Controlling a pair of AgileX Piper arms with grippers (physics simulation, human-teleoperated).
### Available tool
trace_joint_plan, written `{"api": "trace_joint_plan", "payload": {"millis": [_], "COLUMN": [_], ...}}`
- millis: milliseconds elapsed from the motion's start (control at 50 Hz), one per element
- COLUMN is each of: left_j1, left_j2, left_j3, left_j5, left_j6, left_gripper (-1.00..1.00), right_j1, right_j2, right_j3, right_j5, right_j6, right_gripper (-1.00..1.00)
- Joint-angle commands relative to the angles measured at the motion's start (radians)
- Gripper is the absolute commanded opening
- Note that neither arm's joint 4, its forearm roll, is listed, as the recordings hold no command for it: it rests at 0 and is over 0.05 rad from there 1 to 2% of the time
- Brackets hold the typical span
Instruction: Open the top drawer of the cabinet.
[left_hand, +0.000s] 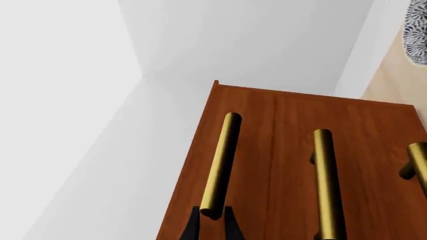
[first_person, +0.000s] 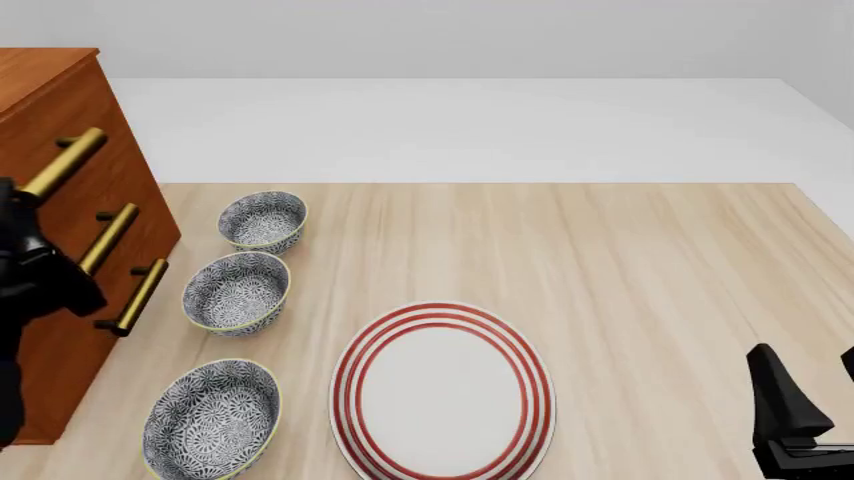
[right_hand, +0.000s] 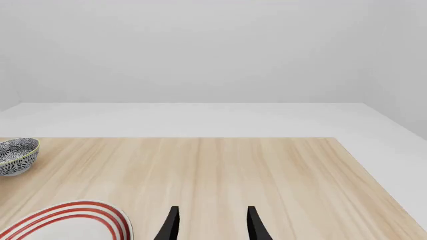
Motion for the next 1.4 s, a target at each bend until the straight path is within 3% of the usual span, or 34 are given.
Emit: {"api": "trace_joint_plan", "payload": {"millis": [20,1400], "left_j1": [-0.023,-0.153], "left_j2": [0.02,-0.08], "left_j3": [0.025,0.088], "left_j5": [-0.015,0.067], "left_j6": [0.034,0.112], "left_gripper": [-1.0,-1.0], "right_j1": [0.0,0.0], "right_j2": [0.0,0.0], "right_j3": [0.0,0.0], "right_j5": [0.0,0.0], "right_j6": [0.0,0.0], "right_gripper": [1.0,1.0]}}
